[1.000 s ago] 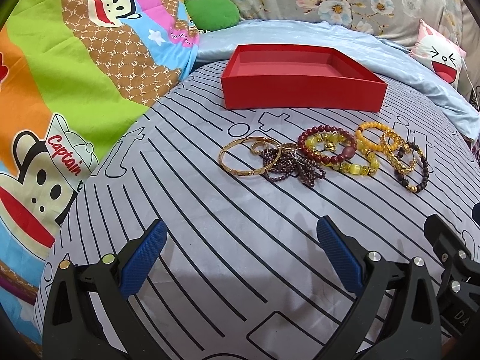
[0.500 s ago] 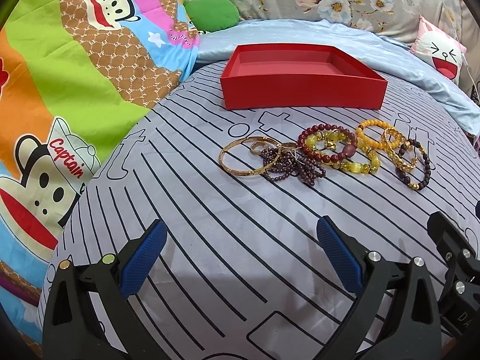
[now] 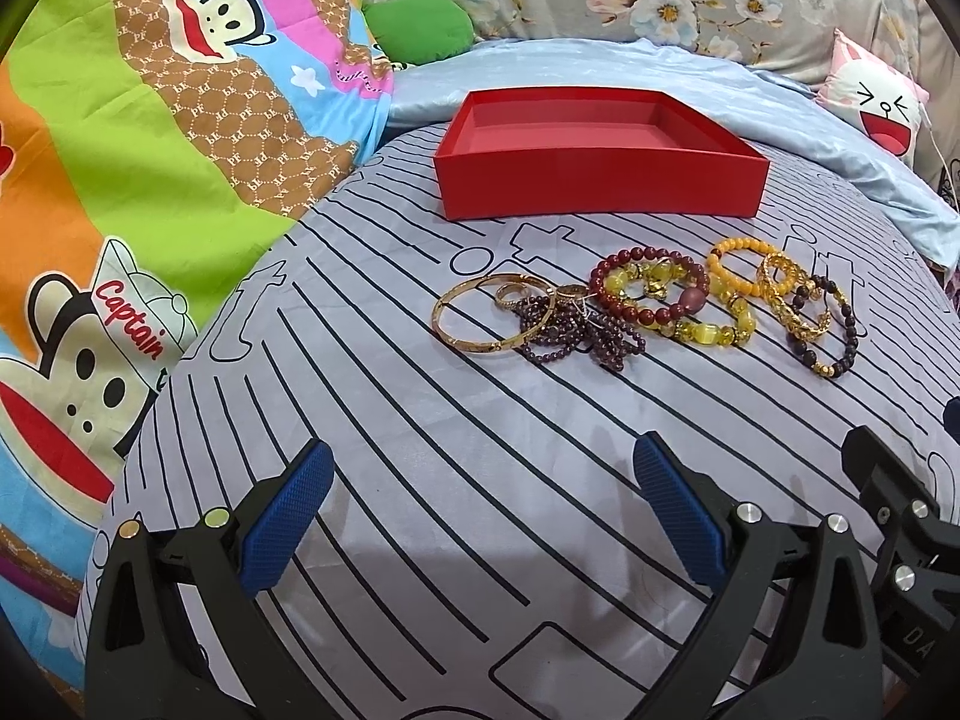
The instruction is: Organize jewelry
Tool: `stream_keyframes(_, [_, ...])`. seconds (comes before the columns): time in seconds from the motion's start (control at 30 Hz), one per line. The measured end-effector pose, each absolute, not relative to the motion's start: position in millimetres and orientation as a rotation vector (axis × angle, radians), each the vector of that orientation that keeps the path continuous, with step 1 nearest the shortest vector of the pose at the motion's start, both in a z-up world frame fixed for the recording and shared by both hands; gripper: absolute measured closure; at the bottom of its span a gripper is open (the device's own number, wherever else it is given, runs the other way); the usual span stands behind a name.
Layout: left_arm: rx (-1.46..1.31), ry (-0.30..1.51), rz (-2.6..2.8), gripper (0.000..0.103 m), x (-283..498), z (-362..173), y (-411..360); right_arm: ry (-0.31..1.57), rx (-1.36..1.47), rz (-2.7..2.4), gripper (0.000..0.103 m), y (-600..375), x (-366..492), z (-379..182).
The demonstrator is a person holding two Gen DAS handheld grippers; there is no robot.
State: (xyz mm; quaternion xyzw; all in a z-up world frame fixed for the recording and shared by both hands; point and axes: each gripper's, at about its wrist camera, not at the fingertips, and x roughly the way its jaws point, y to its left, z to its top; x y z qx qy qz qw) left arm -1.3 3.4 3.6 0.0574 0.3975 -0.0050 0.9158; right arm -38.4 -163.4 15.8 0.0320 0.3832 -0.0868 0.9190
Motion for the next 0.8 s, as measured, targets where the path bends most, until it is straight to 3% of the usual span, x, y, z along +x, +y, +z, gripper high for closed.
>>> stream_keyframes(0.8, [0.058,0.858,-0.052,0.007,2,1,12,0.799,0.045,-0.15,0.007,-161,-33,18])
